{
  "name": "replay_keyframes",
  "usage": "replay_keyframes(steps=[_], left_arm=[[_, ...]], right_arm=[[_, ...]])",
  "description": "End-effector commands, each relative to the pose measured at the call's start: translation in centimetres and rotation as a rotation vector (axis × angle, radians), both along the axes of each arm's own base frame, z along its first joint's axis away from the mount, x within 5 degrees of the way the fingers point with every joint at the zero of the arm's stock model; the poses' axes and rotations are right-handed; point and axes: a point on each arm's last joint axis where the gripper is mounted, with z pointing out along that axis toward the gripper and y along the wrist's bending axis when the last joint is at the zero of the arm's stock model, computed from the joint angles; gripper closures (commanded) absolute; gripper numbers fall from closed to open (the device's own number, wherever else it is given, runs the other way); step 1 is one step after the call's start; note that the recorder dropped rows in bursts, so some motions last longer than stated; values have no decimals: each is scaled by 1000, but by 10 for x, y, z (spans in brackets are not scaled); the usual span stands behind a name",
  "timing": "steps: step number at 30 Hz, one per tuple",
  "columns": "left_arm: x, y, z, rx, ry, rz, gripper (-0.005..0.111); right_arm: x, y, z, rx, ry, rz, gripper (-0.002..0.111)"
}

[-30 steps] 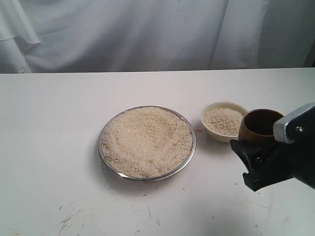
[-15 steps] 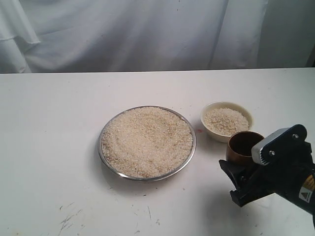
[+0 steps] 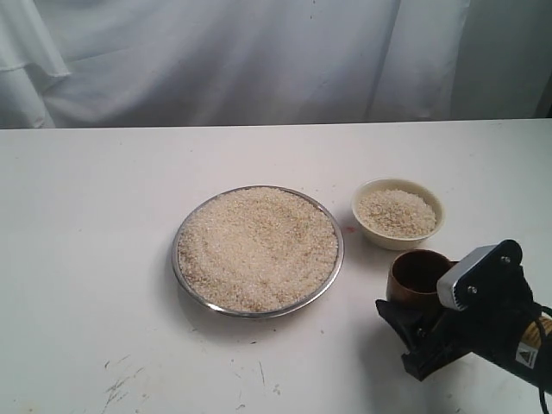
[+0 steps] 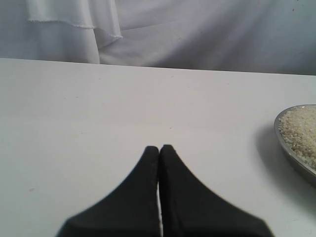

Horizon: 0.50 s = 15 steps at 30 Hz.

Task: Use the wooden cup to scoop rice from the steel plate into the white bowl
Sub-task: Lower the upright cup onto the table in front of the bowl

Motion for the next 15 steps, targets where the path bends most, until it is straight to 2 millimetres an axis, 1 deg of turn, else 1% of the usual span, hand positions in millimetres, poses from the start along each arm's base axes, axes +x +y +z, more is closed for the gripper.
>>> replay_keyframes(steps=[1,4,7,15], left_arm=[[0,0,0,1,-14,-2,107],[0,0,0,1,-14,-2,107],[0,0,0,1,-14,-2,107],[0,0,0,1,-14,-2,107]], right_arm=[[2,4,-3,38,-15,40,108],[5,9,-7,40,-14,94,108],[9,11,-11,43,-11,101,108],[17,15,-9,45,-40,119,108]])
